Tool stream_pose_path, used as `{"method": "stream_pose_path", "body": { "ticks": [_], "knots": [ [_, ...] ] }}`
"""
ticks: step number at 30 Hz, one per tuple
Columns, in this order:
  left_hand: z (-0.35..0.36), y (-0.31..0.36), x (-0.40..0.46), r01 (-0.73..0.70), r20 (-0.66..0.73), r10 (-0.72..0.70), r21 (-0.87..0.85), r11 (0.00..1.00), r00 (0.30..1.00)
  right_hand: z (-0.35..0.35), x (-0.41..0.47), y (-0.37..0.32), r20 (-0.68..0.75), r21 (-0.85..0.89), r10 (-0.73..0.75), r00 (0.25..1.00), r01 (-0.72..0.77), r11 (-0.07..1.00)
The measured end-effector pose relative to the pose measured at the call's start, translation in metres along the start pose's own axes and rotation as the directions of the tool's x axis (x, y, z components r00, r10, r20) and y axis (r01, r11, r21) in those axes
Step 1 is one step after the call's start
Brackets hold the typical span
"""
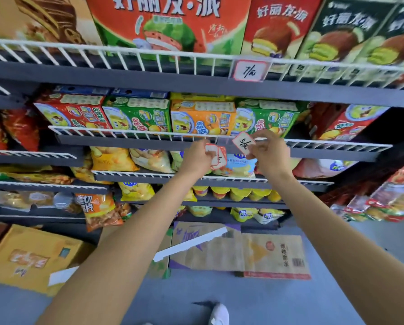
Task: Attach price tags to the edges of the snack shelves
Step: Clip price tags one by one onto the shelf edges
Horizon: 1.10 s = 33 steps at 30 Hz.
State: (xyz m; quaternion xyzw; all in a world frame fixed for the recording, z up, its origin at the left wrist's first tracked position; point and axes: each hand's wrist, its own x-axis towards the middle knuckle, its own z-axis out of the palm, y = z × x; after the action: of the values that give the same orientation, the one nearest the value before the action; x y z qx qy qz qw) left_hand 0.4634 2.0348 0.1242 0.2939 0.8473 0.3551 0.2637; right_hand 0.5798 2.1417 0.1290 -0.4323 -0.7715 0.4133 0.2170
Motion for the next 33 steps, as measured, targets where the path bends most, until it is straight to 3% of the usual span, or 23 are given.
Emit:
{"method": "stream_pose_path", "body": {
  "ticks": [12,22,28,33],
  "knots": [
    [0.022,0.011,0.006,-0.035,0.048,0.043,-0.148,0.988,0.998,0.006,0.024,0.011,-0.036,-0.089,-0.149,0.988,0.145,0.985],
    [0.042,0.007,0.013,-0.020,-0.057,0.008,-0.220,0.975,0.998,0.005,0.033,0.018,-0.105,-0.053,-0.234,0.967,0.229,0.972],
    [0.048,-0.006,0.016,-0.012,-0.062,-0.005,-0.259,0.966,0.998,0.012,0.038,0.016,-0.049,-0.197,-0.429,0.902,0.413,0.889],
    [0.058,-0.006,0.009,-0.070,-0.024,0.066,-0.221,0.973,0.998,0.017,0.038,0.015,-0.074,-0.231,-0.472,0.879,0.445,0.865]
  ]
}}
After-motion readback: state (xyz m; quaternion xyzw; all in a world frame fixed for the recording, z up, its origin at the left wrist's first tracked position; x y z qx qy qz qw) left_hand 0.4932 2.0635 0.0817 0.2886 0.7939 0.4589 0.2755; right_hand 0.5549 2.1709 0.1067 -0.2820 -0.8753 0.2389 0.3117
